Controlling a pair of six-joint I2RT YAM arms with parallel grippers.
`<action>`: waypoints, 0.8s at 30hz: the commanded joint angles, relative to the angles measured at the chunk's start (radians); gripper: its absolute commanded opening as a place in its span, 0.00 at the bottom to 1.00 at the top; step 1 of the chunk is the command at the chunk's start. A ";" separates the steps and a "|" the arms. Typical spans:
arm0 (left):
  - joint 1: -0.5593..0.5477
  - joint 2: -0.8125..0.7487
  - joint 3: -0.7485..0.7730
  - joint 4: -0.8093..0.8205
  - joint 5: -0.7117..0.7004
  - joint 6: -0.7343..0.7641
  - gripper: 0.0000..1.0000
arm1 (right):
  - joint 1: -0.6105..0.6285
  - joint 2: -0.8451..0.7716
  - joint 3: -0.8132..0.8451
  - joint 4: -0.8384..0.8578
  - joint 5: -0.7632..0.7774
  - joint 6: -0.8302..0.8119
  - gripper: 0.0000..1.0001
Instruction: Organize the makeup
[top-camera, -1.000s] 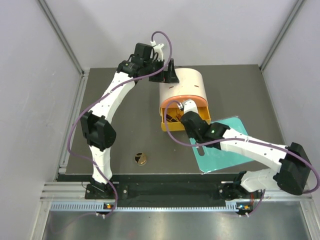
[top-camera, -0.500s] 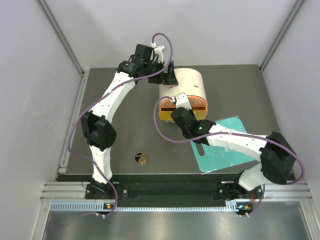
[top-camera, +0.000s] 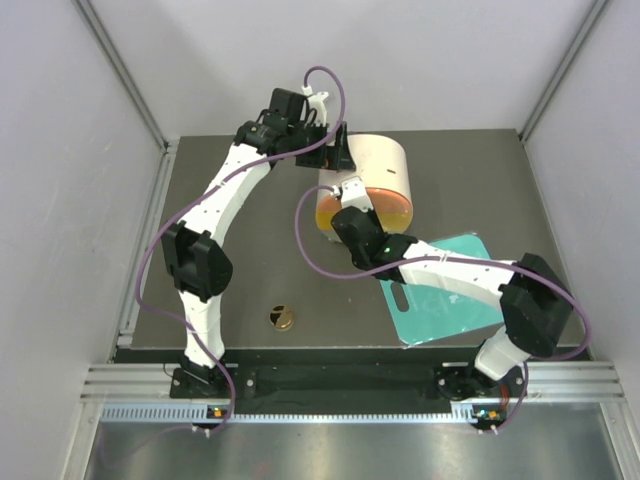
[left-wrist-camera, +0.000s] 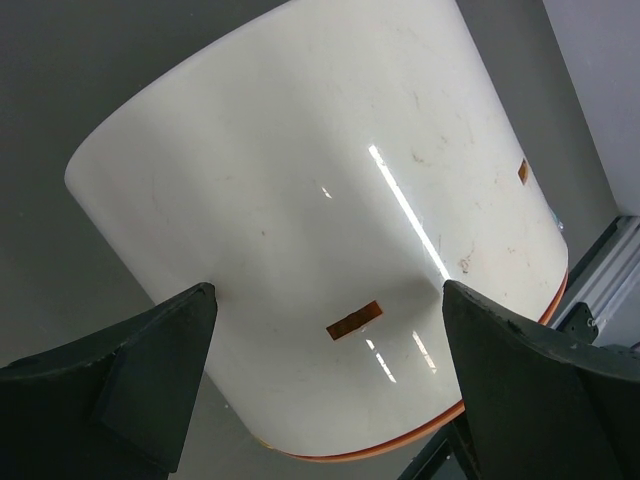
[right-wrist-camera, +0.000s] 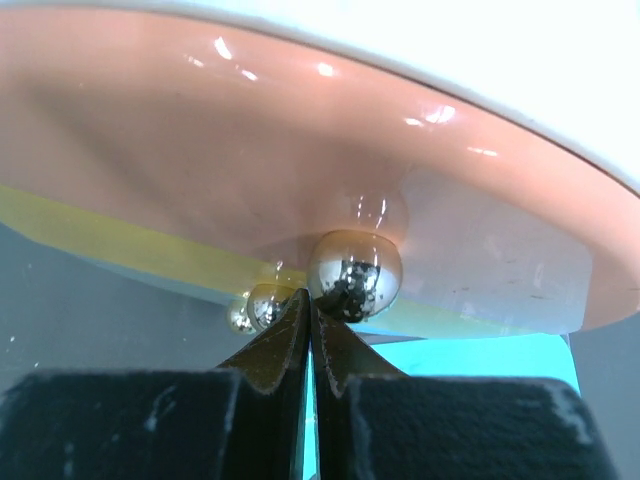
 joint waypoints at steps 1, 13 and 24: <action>-0.004 -0.021 0.002 -0.003 0.005 0.017 0.99 | -0.004 0.018 0.057 0.074 0.043 0.007 0.00; -0.004 -0.024 -0.004 -0.010 -0.032 0.020 0.99 | 0.048 -0.141 0.008 -0.147 0.003 0.056 0.00; -0.004 -0.018 -0.006 -0.023 -0.045 0.022 0.99 | 0.000 -0.357 -0.166 -0.215 -0.426 0.312 0.00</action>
